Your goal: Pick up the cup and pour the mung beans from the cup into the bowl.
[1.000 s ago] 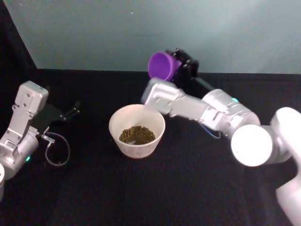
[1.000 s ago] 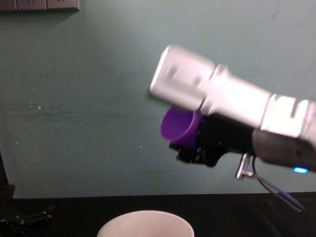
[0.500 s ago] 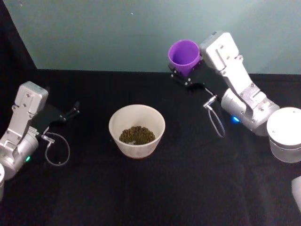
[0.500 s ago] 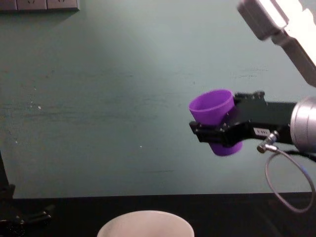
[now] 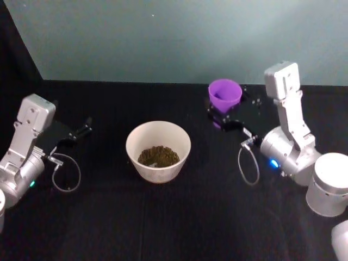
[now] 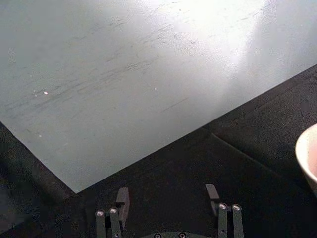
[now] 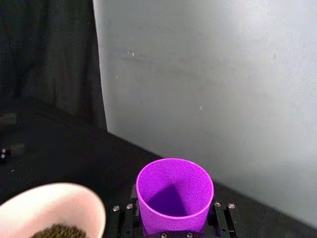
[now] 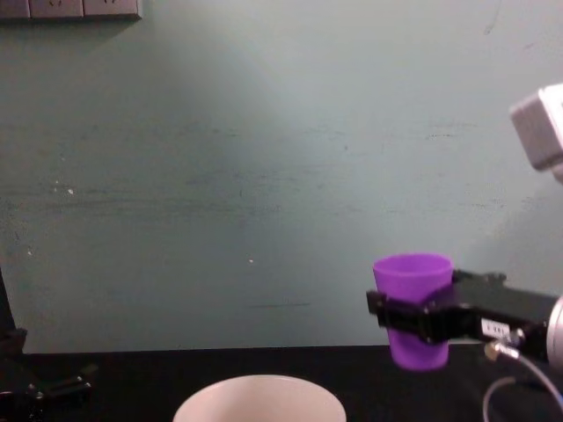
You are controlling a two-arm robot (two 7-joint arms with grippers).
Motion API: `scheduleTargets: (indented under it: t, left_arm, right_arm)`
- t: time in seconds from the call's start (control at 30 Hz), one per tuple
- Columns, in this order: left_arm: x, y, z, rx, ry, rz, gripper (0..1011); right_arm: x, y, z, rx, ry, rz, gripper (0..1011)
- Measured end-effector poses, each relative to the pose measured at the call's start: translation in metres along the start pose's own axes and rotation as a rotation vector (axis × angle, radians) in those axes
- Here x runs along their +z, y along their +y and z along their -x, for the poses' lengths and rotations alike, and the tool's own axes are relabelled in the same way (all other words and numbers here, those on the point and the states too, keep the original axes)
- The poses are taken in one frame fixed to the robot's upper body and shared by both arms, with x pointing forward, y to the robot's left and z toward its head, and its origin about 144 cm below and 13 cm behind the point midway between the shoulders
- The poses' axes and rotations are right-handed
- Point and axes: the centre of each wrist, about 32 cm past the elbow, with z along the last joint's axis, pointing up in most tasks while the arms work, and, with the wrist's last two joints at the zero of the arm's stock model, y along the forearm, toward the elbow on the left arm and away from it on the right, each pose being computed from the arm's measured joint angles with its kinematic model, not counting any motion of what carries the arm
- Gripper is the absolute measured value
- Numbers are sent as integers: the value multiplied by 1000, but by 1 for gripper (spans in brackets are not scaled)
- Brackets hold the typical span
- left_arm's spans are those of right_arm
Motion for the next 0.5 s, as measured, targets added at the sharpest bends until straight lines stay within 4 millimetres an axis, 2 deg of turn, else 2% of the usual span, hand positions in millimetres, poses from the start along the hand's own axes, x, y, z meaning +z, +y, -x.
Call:
scheduleTargets:
  t: [0.27,0.5]
  left_arm:
    - [0,0,0,0,0,0,1000]
    - [0,0,0,0,0,0,1000]
  right_arm:
    - [-28,-1,6,-25,62,39,731]
    - [-38,-1,8,-45,79,52,731]
